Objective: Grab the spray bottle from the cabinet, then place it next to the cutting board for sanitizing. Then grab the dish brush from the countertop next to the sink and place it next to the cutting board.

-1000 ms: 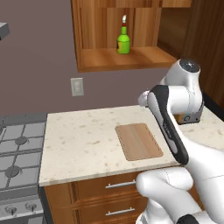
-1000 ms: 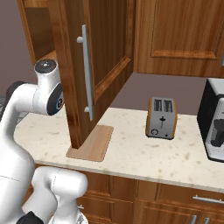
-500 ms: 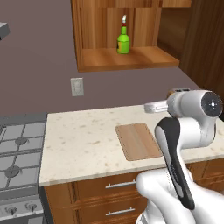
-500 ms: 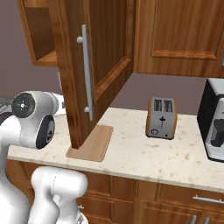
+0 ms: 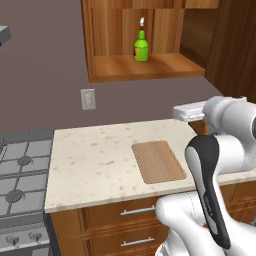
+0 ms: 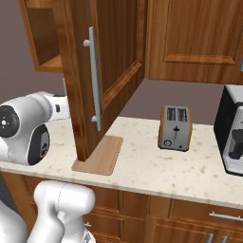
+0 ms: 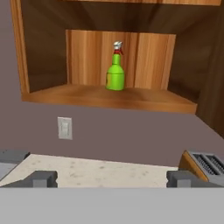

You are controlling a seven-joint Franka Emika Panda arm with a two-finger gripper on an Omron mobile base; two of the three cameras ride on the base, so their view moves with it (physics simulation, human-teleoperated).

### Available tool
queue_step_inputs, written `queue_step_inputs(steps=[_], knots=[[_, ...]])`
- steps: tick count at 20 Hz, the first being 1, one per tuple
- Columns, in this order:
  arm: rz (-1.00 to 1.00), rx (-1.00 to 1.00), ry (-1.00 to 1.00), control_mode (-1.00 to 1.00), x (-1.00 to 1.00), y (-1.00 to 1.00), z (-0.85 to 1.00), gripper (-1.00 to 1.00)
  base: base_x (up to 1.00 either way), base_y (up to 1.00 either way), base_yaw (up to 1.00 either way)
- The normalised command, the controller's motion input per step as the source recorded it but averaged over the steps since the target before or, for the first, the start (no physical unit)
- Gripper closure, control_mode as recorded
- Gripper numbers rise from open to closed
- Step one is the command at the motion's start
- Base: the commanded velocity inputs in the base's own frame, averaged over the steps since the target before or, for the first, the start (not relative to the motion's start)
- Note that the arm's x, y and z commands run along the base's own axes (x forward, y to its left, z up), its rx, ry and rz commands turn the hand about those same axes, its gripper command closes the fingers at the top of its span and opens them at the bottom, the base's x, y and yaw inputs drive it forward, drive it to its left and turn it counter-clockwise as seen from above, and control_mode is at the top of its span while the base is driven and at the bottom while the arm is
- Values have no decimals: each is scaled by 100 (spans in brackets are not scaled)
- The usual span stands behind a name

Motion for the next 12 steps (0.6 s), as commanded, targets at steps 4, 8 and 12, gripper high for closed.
queue_step_inputs(steps=[4, 8, 12], knots=[[0, 0, -11, -100, -23, 0, 51, -100, 0, 0, 0], [0, 0, -6, -100, -7, 0, 39, -100, 0, 0, 0], [0, 0, -7, -100, 0, 1, 31, -100, 0, 0, 0]])
